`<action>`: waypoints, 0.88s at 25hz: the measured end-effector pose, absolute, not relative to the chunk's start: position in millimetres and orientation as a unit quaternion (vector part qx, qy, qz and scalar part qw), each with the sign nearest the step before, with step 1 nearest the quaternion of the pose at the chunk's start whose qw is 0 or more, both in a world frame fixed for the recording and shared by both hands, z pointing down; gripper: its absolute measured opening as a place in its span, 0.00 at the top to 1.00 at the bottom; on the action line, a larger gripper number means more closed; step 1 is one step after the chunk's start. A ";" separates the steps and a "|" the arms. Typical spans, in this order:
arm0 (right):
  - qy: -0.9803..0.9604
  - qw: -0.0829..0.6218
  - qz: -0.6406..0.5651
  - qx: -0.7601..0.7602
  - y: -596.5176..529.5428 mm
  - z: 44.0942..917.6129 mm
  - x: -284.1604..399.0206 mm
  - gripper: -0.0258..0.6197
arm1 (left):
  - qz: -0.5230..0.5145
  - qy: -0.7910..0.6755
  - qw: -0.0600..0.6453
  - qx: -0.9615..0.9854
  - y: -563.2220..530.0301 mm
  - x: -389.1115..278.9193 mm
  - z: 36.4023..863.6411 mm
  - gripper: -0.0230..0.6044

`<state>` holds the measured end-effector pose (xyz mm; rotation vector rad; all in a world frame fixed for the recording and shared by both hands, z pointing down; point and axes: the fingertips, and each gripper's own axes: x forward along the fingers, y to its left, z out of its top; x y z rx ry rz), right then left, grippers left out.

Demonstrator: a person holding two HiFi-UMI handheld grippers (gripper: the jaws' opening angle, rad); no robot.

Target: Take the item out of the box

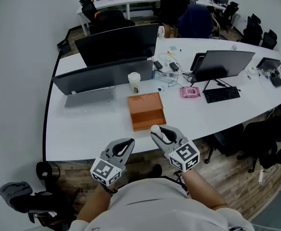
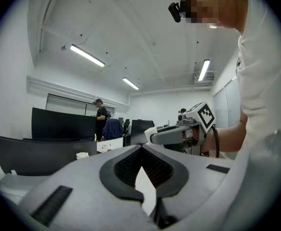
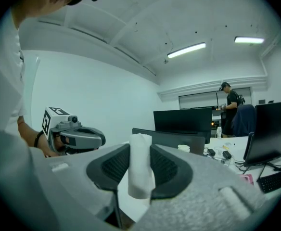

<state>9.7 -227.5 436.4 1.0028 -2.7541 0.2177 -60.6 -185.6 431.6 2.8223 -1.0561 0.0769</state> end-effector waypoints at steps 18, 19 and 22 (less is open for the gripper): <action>-0.918 0.097 0.069 0.379 -99.0 436.8 -59.1 0.76 | 0.011 -0.302 0.070 0.951 -74.2 -129.7 439.1 0.97; -0.916 0.097 0.068 0.382 -94.0 434.7 -58.8 0.76 | 0.009 -0.299 0.071 0.951 -70.9 -129.6 437.7 0.97; -0.914 0.098 0.063 0.388 -81.9 426.3 -55.5 0.76 | 0.004 -0.295 0.070 0.953 -60.6 -127.9 430.0 0.97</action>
